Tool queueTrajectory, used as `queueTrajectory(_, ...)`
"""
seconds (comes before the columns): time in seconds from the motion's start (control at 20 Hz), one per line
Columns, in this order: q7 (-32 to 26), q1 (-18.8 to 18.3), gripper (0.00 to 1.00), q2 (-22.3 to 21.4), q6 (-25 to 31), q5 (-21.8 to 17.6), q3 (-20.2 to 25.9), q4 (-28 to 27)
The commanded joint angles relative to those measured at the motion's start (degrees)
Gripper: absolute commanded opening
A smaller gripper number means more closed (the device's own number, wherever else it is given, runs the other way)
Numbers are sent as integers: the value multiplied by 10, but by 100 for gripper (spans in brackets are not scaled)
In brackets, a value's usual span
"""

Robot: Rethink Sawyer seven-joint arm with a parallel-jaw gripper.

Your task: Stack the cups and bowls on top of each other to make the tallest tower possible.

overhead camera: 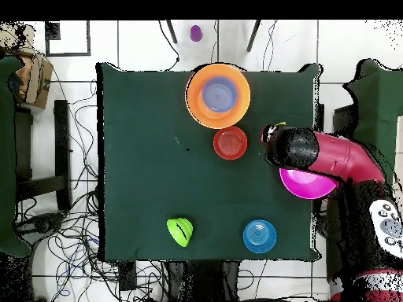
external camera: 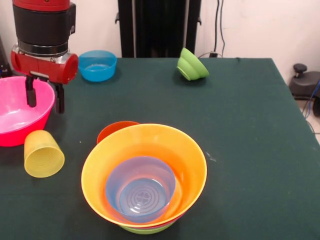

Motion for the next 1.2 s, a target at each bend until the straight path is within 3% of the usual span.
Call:
queueTrajectory(0.05,-49,33,100,56,9,-64,15,-37)
queueTrajectory(0.4,-19,41,100,94,-19,-68,2,-63)
queueTrajectory(0.85,-20,31,100,101,-34,-56,7,-60)
queueTrajectory(1.0,-27,20,100,81,-27,-46,14,-40)
queueTrajectory(1.2,-30,5,100,-8,25,-14,12,26)
